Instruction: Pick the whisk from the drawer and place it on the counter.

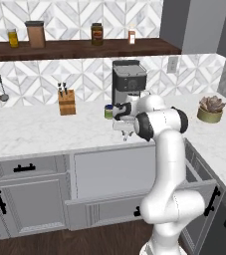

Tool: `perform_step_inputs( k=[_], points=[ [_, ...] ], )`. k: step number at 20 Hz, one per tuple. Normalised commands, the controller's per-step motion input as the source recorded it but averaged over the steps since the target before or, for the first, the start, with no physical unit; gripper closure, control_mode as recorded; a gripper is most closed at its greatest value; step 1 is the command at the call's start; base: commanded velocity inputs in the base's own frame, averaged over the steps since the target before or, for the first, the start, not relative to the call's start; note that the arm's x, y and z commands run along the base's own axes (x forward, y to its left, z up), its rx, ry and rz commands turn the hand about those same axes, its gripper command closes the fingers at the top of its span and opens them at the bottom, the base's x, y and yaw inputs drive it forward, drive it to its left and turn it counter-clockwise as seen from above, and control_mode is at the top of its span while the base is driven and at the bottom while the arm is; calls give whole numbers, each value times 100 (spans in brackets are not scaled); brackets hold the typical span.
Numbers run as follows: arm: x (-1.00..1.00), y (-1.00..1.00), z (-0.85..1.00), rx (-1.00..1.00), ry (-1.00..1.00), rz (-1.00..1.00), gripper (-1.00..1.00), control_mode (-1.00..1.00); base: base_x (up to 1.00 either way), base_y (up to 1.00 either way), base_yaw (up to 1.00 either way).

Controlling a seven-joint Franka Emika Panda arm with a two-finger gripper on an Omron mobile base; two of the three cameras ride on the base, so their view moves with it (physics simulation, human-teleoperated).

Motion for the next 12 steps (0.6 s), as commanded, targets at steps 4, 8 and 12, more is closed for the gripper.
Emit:
perform_step_inputs(
  k=[4, 8, 12],
  points=[
    [50, 0, -37, 0, 0, 0, -100, -100, 0, 0, 0],
    [13, 0, -14, 0, -3, 0, -100, -100, 0, 0, 0],
    [-29, 0, 6, 0, -17, 0, -100, -100, 0, 0, 0]
  ],
)
